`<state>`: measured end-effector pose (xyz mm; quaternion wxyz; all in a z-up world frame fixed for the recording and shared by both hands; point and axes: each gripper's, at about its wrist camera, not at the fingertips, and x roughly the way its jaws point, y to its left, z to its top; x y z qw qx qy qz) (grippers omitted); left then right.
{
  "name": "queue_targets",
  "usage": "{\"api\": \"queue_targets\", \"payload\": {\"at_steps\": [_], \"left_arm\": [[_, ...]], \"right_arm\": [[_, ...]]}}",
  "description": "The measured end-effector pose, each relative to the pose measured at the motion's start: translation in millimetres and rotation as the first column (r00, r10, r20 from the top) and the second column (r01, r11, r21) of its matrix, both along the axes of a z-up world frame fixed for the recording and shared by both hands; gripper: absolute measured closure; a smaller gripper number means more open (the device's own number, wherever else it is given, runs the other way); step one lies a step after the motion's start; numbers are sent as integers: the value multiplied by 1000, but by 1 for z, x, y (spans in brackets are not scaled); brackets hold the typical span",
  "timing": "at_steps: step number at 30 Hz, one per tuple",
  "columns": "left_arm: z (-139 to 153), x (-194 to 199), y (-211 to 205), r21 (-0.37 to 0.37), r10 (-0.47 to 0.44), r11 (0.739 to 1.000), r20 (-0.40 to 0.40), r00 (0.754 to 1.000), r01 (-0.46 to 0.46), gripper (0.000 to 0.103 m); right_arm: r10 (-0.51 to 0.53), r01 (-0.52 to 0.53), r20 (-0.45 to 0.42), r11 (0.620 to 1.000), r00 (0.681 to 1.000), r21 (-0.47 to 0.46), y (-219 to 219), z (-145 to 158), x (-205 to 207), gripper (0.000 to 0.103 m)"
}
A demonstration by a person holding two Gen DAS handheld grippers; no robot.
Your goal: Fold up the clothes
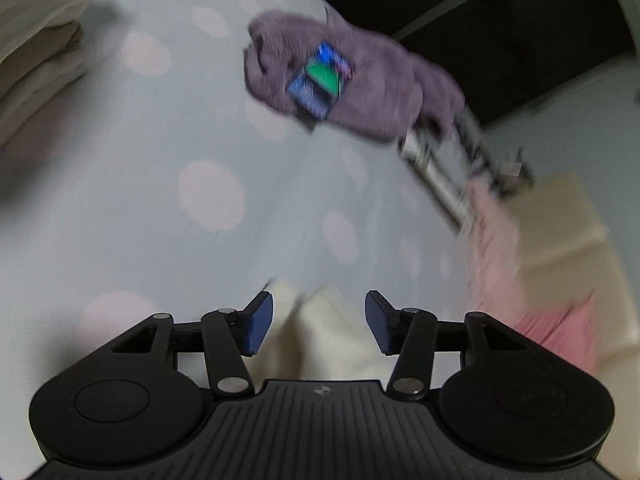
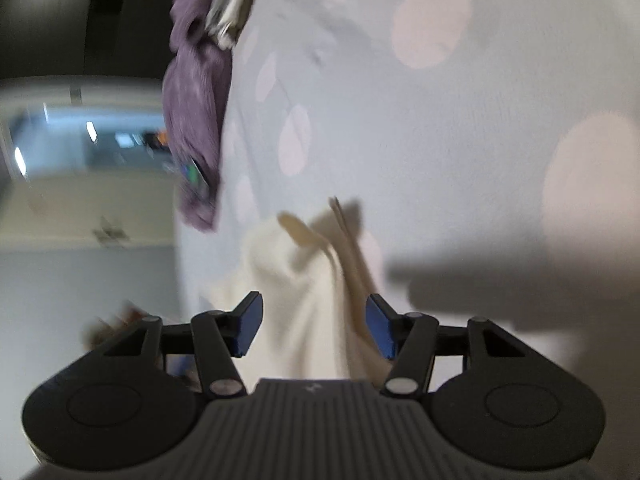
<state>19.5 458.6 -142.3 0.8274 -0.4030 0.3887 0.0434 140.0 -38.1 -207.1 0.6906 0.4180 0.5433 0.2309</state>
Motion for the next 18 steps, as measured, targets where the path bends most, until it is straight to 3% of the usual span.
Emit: {"api": "queue_targets", "payload": {"at_steps": [7, 14, 16, 18], "left_arm": [[-4, -33, -35, 119, -188, 976, 35, 981, 183, 53], [-20, -56, -51, 176, -277, 947, 25, 961, 269, 48], [-19, -62, -55, 214, -309, 931, 36, 950, 295, 48], [-18, -65, -57, 245, -339, 916, 45, 940, 318, 48]], "right_arm": [[209, -183, 140, 966, 968, -182, 30, 21, -35, 42], [388, -307, 181, 882, 904, -358, 67, 21, -61, 43], [419, -318, 208, 865, 884, -387, 78, 21, -63, 52], [452, -328, 239, 846, 859, -421, 85, 23, -66, 53]]}}
